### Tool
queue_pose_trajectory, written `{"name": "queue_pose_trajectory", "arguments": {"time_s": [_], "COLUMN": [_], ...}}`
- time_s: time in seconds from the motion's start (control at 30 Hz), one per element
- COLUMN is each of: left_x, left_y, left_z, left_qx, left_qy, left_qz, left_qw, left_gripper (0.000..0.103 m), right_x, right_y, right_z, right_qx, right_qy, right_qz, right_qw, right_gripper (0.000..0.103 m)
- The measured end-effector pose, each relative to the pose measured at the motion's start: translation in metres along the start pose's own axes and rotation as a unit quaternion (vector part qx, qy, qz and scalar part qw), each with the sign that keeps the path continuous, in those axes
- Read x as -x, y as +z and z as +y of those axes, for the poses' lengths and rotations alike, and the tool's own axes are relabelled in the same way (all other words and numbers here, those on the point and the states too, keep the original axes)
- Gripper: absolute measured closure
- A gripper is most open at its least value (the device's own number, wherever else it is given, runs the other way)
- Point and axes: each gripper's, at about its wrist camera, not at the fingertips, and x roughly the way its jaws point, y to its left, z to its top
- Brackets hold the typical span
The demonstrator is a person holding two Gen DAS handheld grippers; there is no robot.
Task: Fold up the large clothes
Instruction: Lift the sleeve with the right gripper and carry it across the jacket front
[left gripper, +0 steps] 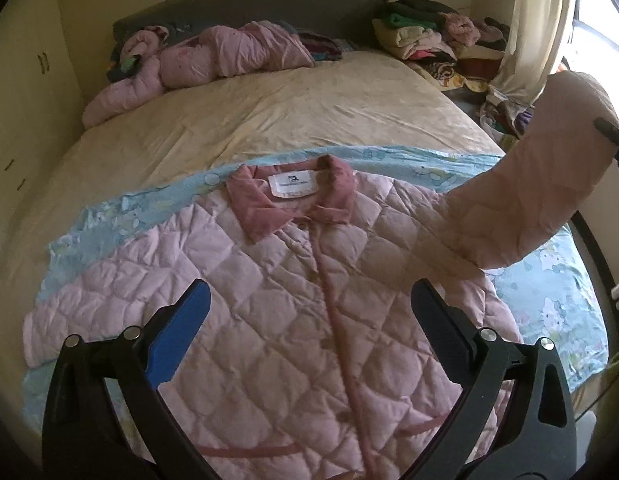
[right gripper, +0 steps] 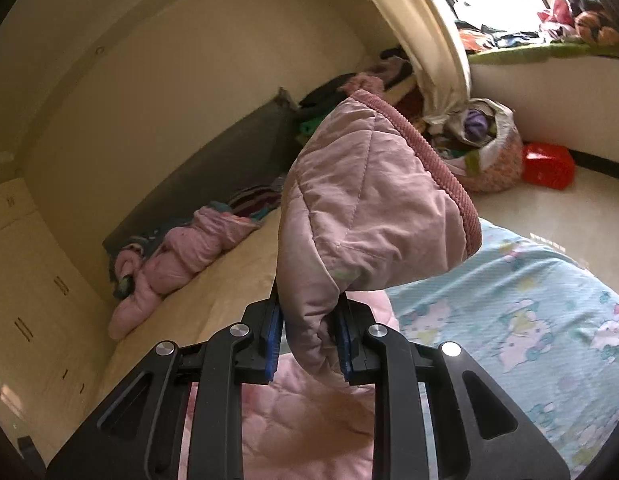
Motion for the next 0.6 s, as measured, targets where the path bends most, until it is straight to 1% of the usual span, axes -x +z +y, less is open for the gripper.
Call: {"name": "queue_pose_trajectory", "arguments": {"time_s": [0.1, 0.2, 0.23, 0.33, 0.47, 0.6], "left_x": [0.001, -0.004, -0.007, -0.014, -0.023, -0.025], "left_y": [0.006, 0.009, 0.012, 0.020, 0.034, 0.042], "left_z": [0.020, 0.035, 0.043, 0.064, 0.084, 0.097], "left_qx": [-0.002, -0.005, -0.001, 0.017, 0.029, 0.038], "left_qy": [-0.015, -0.020, -0.017, -0.026, -0.023, -0.015], "left_qz": [-0.005, -0.002, -0.001, 0.011, 0.022, 0.007], "left_qw": [0.9999, 0.9998, 0.9998, 0.9995, 0.9991, 0.9992], "left_gripper": [0.009, 0.009, 0.009, 0.009, 0.009, 0.009], "right_x": [-0.004, -0.013, -0.017, -0.024, -0.037, -0.054], "right_y": [-0.007, -0.011, -0.011, -0.013, -0.013, -0.027], "right_z": [0.022, 0.045, 0.054, 0.078, 0.113, 0.139], "right_qx": [-0.004, -0.002, 0.000, 0.004, 0.035, 0.075], "right_qy": [0.013, 0.031, 0.038, 0.057, 0.080, 0.094], "right_qz": [0.002, 0.005, 0.006, 0.014, 0.017, 0.013], "right_qw": [1.000, 1.000, 0.999, 0.998, 0.996, 0.993], "right_gripper": [0.081, 0.081, 0.081, 0.081, 0.081, 0.081]}}
